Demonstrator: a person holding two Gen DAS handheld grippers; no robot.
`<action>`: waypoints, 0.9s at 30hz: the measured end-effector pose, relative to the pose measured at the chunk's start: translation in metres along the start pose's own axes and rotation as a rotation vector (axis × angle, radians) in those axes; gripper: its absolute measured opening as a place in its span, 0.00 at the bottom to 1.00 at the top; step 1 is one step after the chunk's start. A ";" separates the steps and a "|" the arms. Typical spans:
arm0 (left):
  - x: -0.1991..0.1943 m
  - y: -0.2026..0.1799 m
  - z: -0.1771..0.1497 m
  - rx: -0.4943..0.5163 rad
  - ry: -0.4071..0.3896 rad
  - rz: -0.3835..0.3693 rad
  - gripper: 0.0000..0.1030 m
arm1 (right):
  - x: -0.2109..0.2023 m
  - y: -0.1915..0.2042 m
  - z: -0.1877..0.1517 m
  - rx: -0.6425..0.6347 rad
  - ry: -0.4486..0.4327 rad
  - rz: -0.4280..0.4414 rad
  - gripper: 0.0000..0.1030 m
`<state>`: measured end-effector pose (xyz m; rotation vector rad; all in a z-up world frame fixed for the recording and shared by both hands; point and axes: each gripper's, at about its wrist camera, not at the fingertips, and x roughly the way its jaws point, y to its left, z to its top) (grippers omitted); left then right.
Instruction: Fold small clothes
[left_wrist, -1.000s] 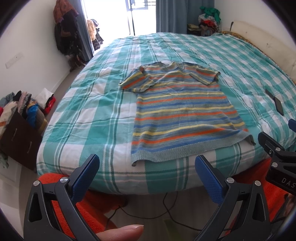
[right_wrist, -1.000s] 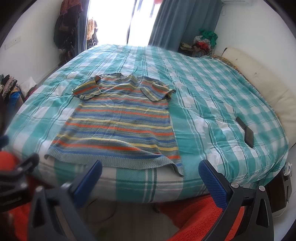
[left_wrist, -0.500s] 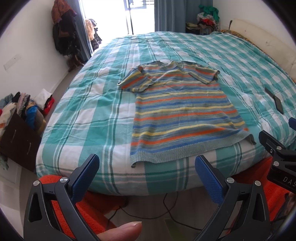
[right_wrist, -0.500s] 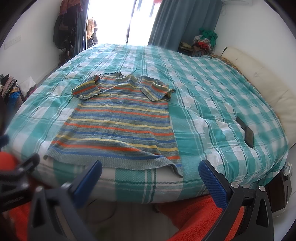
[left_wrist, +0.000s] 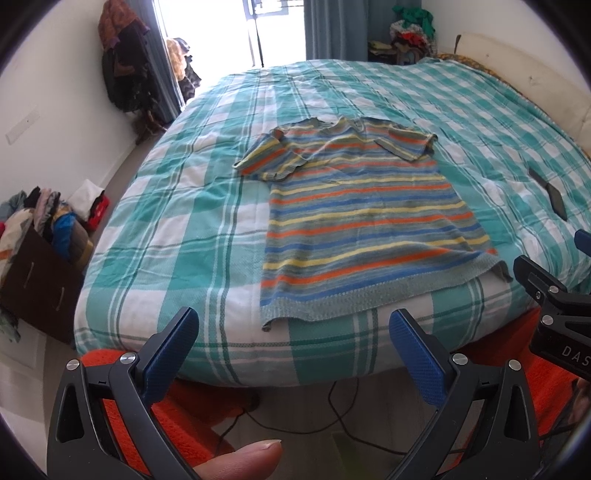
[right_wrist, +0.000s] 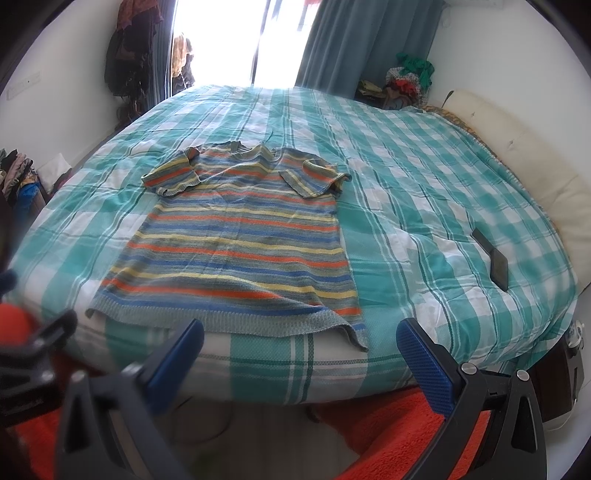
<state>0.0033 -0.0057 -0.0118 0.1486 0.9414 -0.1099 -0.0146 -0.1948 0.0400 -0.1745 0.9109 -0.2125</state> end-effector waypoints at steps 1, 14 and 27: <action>0.001 0.001 0.000 -0.006 0.006 -0.008 1.00 | 0.000 0.000 -0.001 0.001 0.000 0.000 1.00; 0.096 0.101 -0.013 -0.259 0.190 -0.117 1.00 | 0.034 -0.070 0.002 0.155 -0.028 0.163 1.00; 0.157 0.068 0.001 -0.307 0.220 -0.381 0.58 | 0.224 -0.175 -0.036 0.621 0.372 0.690 0.68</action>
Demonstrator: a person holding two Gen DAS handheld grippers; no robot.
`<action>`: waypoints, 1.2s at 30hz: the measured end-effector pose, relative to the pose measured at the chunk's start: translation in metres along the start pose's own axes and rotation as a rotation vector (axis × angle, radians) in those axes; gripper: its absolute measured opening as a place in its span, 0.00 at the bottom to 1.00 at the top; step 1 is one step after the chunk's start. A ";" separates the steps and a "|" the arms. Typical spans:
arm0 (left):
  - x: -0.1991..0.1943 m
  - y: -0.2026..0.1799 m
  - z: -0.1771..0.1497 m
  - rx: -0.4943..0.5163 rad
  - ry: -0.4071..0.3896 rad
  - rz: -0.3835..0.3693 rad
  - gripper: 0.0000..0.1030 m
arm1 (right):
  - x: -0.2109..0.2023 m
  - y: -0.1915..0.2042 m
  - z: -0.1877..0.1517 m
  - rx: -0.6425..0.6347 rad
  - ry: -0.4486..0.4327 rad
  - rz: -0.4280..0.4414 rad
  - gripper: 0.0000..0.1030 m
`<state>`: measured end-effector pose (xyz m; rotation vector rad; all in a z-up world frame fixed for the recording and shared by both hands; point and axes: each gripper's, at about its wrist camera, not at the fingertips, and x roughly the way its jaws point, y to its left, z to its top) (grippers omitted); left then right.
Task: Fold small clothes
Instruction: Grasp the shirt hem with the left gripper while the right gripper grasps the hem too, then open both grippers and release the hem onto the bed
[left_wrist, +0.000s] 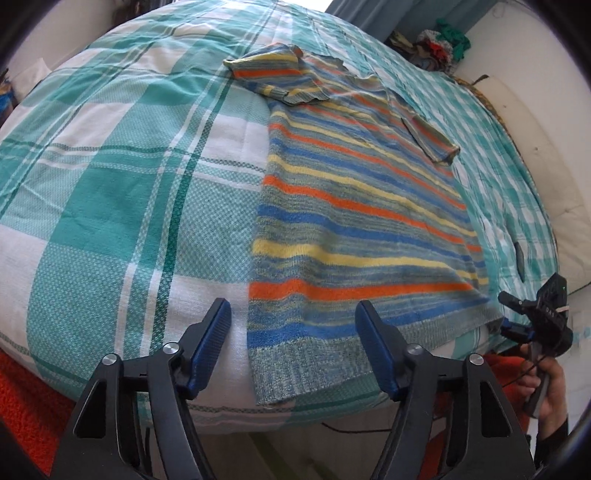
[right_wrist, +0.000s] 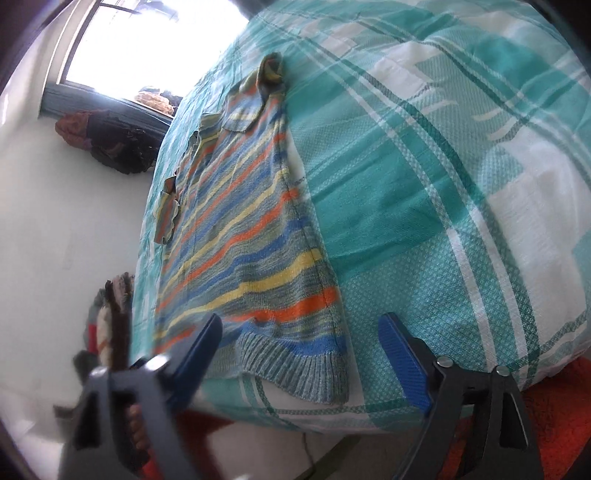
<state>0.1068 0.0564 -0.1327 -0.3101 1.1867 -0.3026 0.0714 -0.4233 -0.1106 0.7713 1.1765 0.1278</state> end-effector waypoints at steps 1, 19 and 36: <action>0.001 -0.002 0.000 0.002 0.001 -0.002 0.46 | 0.006 0.002 -0.002 -0.008 0.025 0.015 0.65; -0.035 -0.004 -0.032 0.194 0.094 0.099 0.04 | -0.034 0.077 -0.052 -0.288 0.078 -0.203 0.11; -0.075 0.018 -0.061 0.133 0.002 0.314 0.54 | -0.041 0.035 -0.068 -0.216 0.077 -0.531 0.59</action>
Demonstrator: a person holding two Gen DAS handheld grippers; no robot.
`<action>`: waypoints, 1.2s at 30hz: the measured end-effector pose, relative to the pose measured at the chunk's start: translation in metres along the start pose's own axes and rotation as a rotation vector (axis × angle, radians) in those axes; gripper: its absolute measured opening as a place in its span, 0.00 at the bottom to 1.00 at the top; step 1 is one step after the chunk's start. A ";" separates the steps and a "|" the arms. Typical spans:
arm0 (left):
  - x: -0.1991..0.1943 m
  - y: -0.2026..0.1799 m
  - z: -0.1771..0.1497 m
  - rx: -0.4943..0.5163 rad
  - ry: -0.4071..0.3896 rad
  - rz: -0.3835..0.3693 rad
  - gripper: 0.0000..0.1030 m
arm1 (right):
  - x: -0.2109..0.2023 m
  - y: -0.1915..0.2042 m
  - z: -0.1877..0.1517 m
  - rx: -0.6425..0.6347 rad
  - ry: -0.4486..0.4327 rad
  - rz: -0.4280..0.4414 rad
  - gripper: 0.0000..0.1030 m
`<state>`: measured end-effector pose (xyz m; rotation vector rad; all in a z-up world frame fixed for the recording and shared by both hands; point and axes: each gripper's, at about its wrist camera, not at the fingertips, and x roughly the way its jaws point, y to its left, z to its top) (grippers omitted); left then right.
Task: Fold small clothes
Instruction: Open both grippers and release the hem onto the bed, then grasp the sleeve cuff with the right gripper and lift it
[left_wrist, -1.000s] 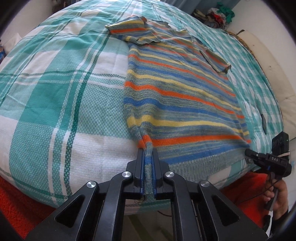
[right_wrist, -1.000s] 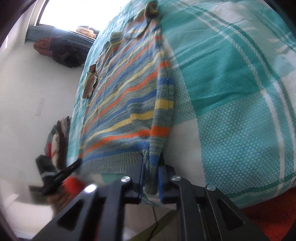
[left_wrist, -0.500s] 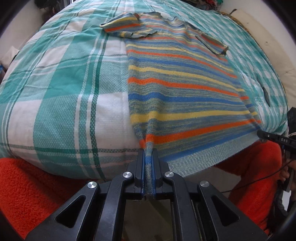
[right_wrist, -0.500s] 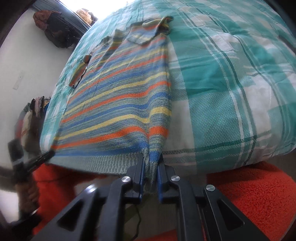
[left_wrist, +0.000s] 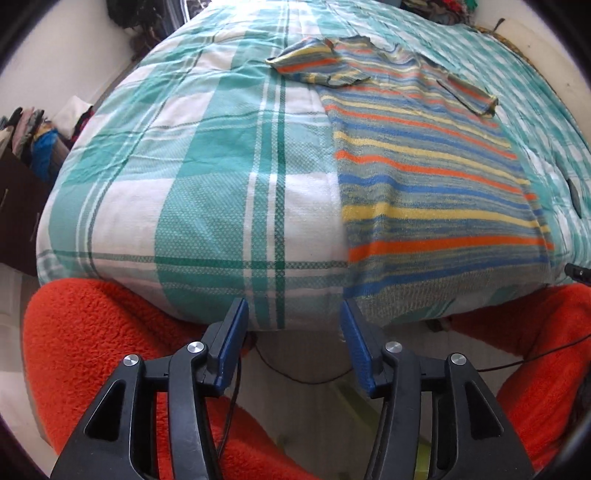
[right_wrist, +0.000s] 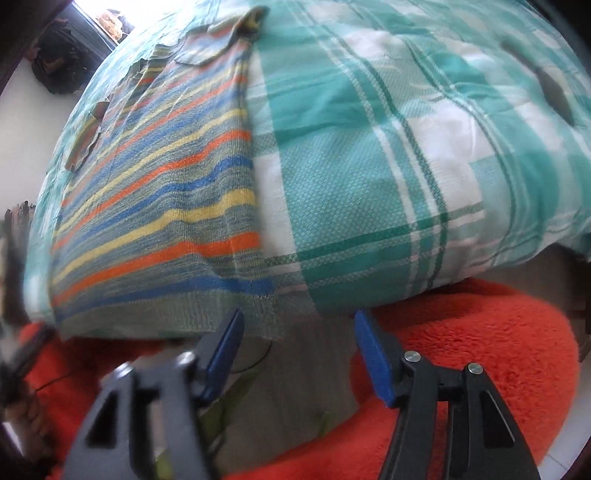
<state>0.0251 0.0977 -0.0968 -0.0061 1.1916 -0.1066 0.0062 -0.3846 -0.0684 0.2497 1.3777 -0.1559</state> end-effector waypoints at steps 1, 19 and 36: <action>-0.010 0.002 0.006 -0.014 -0.042 -0.017 0.57 | -0.018 0.002 0.002 -0.030 -0.046 -0.027 0.60; 0.066 -0.048 0.062 0.043 -0.220 -0.064 0.91 | 0.027 0.098 0.080 -0.334 -0.055 0.158 0.49; 0.058 -0.004 0.057 -0.121 -0.230 0.024 0.91 | 0.061 0.092 0.300 -0.328 -0.346 0.091 0.03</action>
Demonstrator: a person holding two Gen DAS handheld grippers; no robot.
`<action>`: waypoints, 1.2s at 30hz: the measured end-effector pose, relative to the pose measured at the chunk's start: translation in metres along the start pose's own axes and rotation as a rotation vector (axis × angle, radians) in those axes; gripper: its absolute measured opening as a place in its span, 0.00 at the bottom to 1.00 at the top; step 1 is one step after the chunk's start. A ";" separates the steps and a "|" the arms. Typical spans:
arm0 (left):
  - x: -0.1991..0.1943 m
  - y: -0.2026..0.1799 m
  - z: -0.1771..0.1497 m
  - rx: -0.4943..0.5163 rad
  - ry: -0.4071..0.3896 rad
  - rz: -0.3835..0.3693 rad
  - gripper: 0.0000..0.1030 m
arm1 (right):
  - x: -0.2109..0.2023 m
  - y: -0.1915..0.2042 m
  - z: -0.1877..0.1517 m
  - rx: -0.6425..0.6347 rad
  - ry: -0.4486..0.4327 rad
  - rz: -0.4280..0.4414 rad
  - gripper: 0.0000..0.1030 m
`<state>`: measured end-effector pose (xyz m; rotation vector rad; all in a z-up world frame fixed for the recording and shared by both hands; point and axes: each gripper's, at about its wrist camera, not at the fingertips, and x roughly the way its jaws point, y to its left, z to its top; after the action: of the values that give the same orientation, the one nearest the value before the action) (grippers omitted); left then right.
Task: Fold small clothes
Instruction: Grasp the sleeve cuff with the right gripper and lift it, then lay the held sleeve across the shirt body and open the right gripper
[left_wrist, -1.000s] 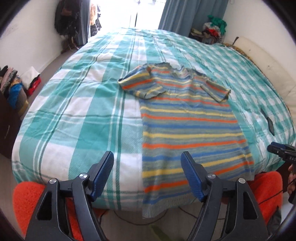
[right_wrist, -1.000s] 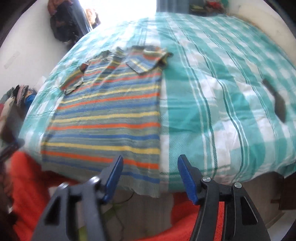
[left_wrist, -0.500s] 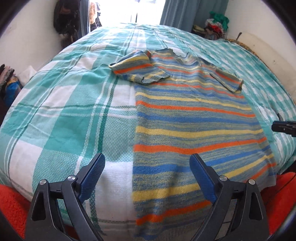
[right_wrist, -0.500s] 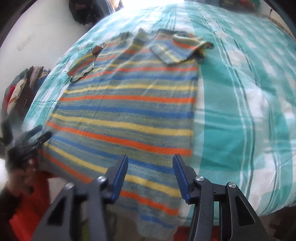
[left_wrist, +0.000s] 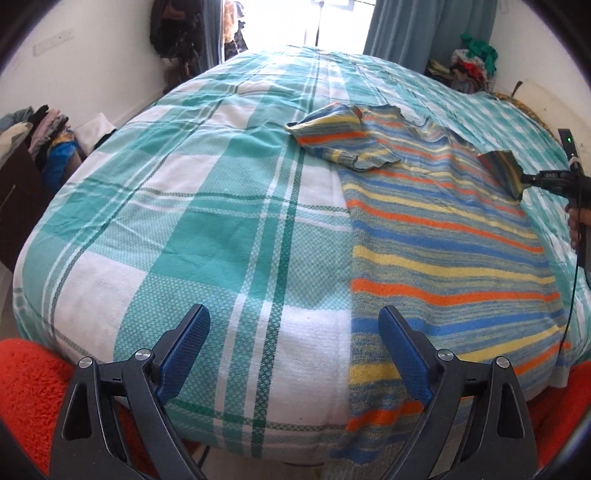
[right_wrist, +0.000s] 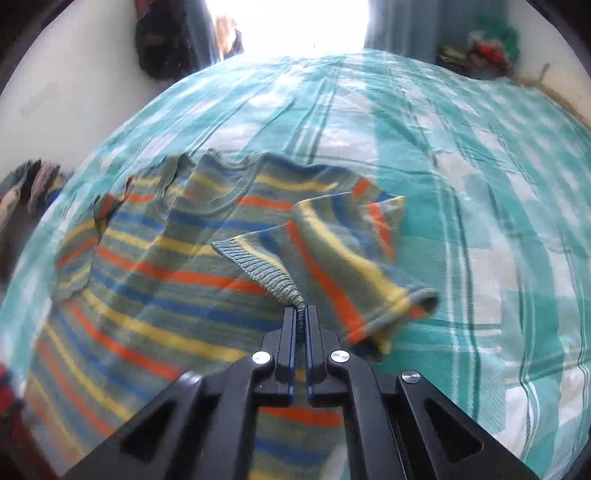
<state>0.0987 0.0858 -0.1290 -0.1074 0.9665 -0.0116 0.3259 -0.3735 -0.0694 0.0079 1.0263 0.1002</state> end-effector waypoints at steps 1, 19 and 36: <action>0.001 0.000 0.001 -0.007 0.002 -0.005 0.91 | -0.016 -0.027 -0.001 0.067 -0.028 -0.025 0.03; 0.006 -0.012 -0.009 0.028 0.031 0.015 0.91 | -0.062 -0.241 -0.118 0.717 0.047 -0.139 0.03; 0.005 -0.020 -0.009 0.050 0.028 0.036 0.91 | -0.081 -0.207 -0.105 0.553 -0.041 -0.005 0.17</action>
<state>0.0951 0.0651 -0.1367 -0.0438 0.9950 -0.0042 0.2108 -0.5910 -0.0656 0.5082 0.9862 -0.1898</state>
